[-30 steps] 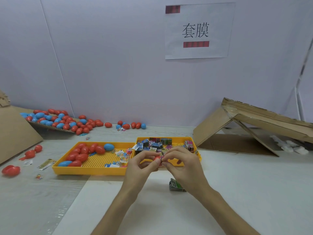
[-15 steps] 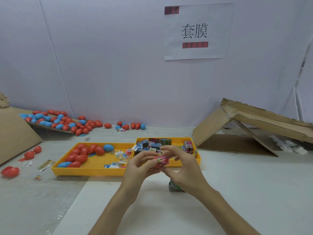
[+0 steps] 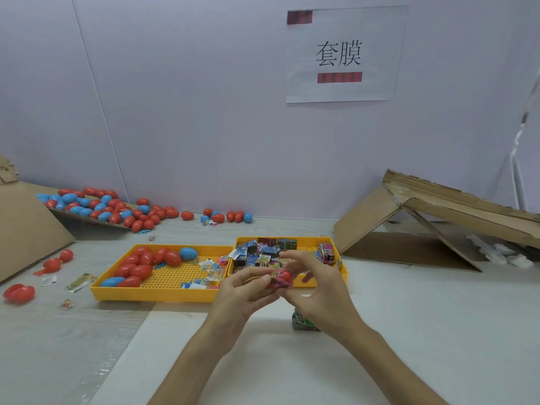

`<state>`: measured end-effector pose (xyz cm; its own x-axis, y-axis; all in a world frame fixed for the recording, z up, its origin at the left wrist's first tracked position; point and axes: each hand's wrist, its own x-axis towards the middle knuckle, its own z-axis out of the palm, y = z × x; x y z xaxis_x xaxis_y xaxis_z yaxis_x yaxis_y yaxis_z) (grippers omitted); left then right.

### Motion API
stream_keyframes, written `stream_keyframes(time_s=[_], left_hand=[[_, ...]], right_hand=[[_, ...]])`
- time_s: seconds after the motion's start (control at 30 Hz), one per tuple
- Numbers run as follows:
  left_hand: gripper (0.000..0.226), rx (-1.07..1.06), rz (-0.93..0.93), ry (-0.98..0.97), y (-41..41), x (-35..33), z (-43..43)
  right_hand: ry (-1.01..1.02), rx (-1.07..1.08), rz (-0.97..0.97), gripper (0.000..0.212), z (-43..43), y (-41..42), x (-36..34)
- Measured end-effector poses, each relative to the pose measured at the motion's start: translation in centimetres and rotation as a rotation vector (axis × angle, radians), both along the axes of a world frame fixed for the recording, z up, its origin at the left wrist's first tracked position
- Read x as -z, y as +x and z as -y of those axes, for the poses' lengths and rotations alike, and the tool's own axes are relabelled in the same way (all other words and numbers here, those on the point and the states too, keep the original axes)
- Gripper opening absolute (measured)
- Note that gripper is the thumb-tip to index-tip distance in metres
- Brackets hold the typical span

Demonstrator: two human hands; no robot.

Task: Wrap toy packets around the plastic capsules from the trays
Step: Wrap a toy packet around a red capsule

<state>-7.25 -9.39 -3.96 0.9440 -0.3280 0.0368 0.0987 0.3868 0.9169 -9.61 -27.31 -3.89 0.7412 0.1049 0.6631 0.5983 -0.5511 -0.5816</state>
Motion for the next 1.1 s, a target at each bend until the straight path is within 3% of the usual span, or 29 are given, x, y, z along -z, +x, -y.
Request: stream_keyframes(time_s=[0.3, 0.53, 0.77, 0.97, 1.1], left_hand=[[0.041, 0.047, 0.068, 0.130, -0.4, 0.1, 0.4], [0.049, 0.288, -0.046, -0.125, -0.7, -0.6, -0.1], [0.048, 0.376, -0.135, -0.288, -0.8, -0.7, 0.2], [0.058, 0.365, -0.082, -0.296, -0.7, -0.5, 0.2], [0.053, 0.364, 0.013, -0.267, -1.0, -0.8, 0.3]], right_hand=[[-0.075, -0.026, 0.058, 0.022, -0.5, 0.1, 0.2], [0.096, -0.064, -0.020, 0.032, -1.0, -0.2, -0.3], [0.334, -0.209, -0.276, 0.038, -1.4, -0.3, -0.9], [0.485, -0.334, -0.412, 0.032, -0.8, -0.8, -1.5], [0.649, -0.399, -0.460, 0.030, -1.2, -0.7, -1.4]])
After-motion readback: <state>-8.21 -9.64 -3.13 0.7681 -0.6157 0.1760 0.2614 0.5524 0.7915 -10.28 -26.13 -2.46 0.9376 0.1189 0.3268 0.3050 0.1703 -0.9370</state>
